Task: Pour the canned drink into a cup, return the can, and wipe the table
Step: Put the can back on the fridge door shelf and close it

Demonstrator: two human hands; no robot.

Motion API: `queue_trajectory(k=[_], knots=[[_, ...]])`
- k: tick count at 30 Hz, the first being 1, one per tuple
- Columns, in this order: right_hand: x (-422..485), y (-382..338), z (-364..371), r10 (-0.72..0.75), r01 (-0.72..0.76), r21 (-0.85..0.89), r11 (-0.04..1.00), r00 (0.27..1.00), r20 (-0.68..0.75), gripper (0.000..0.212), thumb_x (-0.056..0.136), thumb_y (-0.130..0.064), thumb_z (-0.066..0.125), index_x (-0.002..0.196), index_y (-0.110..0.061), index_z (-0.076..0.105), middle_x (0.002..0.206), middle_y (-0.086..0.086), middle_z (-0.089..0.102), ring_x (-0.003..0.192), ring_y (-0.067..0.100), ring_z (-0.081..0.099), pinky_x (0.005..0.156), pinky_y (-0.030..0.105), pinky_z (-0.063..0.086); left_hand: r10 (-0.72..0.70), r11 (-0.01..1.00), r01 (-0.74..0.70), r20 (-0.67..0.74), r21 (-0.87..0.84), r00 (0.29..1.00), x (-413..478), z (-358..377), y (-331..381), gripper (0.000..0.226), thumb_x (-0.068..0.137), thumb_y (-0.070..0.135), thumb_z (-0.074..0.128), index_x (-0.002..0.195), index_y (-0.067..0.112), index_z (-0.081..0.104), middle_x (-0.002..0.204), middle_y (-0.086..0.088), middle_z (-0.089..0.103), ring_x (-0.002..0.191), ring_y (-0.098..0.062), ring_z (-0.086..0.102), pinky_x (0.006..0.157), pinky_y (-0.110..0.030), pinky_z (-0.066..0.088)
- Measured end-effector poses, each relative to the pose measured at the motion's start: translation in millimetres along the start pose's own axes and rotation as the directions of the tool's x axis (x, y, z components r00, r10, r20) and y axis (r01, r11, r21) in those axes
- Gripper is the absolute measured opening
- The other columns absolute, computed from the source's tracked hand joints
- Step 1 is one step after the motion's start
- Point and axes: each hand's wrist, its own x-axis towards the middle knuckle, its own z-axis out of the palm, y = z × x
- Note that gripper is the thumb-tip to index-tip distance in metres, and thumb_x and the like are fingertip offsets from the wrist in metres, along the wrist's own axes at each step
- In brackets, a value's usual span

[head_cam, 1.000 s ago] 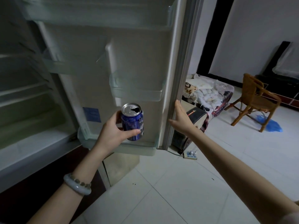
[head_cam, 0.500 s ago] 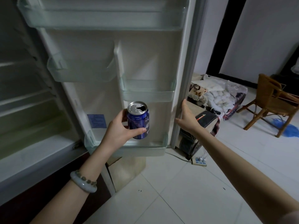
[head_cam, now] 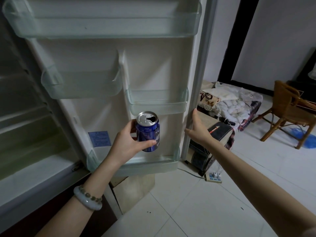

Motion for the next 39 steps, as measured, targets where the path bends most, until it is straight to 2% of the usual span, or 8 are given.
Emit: queue_trajectory(k=[11, 17, 20, 23, 25, 28, 32, 39], knots=[[-5, 21, -10, -0.112, 0.115, -0.068, 0.991, 0.993, 0.048, 0.094, 0.085, -0.011, 0.062, 0.149, -0.007, -0.008, 0.158, 0.009, -0.001, 0.145, 0.019, 0.003, 0.119, 0.034, 0.011, -0.006, 1.0, 0.008, -0.081, 0.017, 0.997, -6, 29, 17, 0.06, 0.061, 0.022, 0.087, 0.108, 0.033, 0.052, 0.105, 0.023, 0.059, 0.098, 0.009, 0.053, 0.069, -0.002, 0.041], [-22, 10, -27, -0.164, 0.169, -0.139, 0.976, 0.985, 0.046, 0.084, 0.087, -0.014, 0.057, 0.149, -0.004, 0.001, 0.158, 0.011, 0.003, 0.145, 0.02, 0.003, 0.116, 0.028, 0.006, -0.032, 0.999, 0.032, -0.121, -0.002, 0.992, -12, 38, 22, 0.059, 0.056, 0.029, 0.09, 0.104, 0.036, 0.055, 0.104, 0.021, 0.063, 0.097, 0.008, 0.056, 0.081, -0.017, 0.043], [-41, -8, -41, -0.241, 0.236, -0.144, 0.961, 0.97, -0.017, 0.071, 0.087, -0.016, 0.057, 0.147, -0.004, 0.02, 0.152, 0.013, 0.025, 0.14, 0.024, 0.023, 0.113, 0.03, 0.021, -0.037, 0.999, 0.039, -0.123, 0.009, 0.992, -14, 37, 28, 0.062, 0.048, 0.043, 0.087, 0.101, 0.038, 0.056, 0.102, 0.02, 0.064, 0.096, 0.007, 0.058, 0.084, -0.021, 0.045], [-60, -31, -57, -0.331, 0.322, -0.15, 0.935, 0.943, -0.034, 0.047, 0.088, -0.021, 0.056, 0.132, -0.009, 0.048, 0.121, 0.008, 0.052, 0.109, 0.017, 0.051, 0.093, 0.027, 0.043, -0.023, 1.0, 0.025, -0.126, 0.016, 0.992, -16, 34, 36, 0.062, 0.05, 0.041, 0.089, 0.102, 0.037, 0.056, 0.104, 0.018, 0.064, 0.099, 0.0, 0.058, 0.089, -0.028, 0.047], [-71, -50, -66, -0.389, 0.388, -0.103, 0.916, 0.921, 0.014, 0.039, 0.087, -0.023, 0.058, 0.124, -0.012, 0.056, 0.109, 0.004, 0.058, 0.096, 0.013, 0.056, 0.087, 0.031, 0.049, -0.02, 1.0, 0.022, -0.127, 0.015, 0.992, -17, 29, 43, 0.067, 0.044, 0.051, 0.084, 0.103, 0.035, 0.057, 0.105, 0.016, 0.065, 0.1, -0.003, 0.059, 0.091, -0.031, 0.048], [-78, -81, -71, -0.386, 0.381, 0.059, 0.923, 0.908, 0.162, 0.051, 0.085, -0.029, 0.064, 0.132, -0.013, 0.05, 0.125, 0.005, 0.058, 0.111, 0.014, 0.056, 0.097, 0.033, 0.048, -0.003, 1.0, 0.004, -0.113, 0.011, 0.994, -16, 16, 56, 0.071, 0.041, 0.055, 0.081, 0.105, 0.034, 0.058, 0.106, 0.015, 0.066, 0.1, -0.004, 0.06, 0.089, -0.03, 0.048], [-73, -114, -64, -0.377, 0.273, 0.297, 0.915, 0.842, 0.386, 0.054, 0.083, -0.023, 0.068, 0.133, -0.015, 0.048, 0.131, 0.003, 0.057, 0.118, 0.014, 0.054, 0.103, 0.036, 0.044, 0.046, 0.998, -0.043, -0.081, 0.039, 0.996, -10, -3, 77, 0.076, 0.044, 0.047, 0.089, 0.11, 0.026, 0.059, 0.103, 0.014, 0.066, 0.095, 0.003, 0.06, 0.068, -0.012, 0.046], [-48, -151, -69, -0.459, 0.25, 0.529, 0.811, 0.832, 0.31, 0.043, 0.086, -0.001, 0.06, 0.127, -0.009, 0.053, 0.118, 0.007, 0.065, 0.106, 0.015, 0.062, 0.091, 0.021, 0.049, 0.109, 0.994, -0.108, -0.08, 0.015, 0.991, 27, -41, 105, 0.072, 0.047, 0.039, 0.091, 0.111, 0.021, 0.062, 0.102, 0.008, 0.07, 0.091, -0.001, 0.065, 0.078, -0.015, 0.049]])
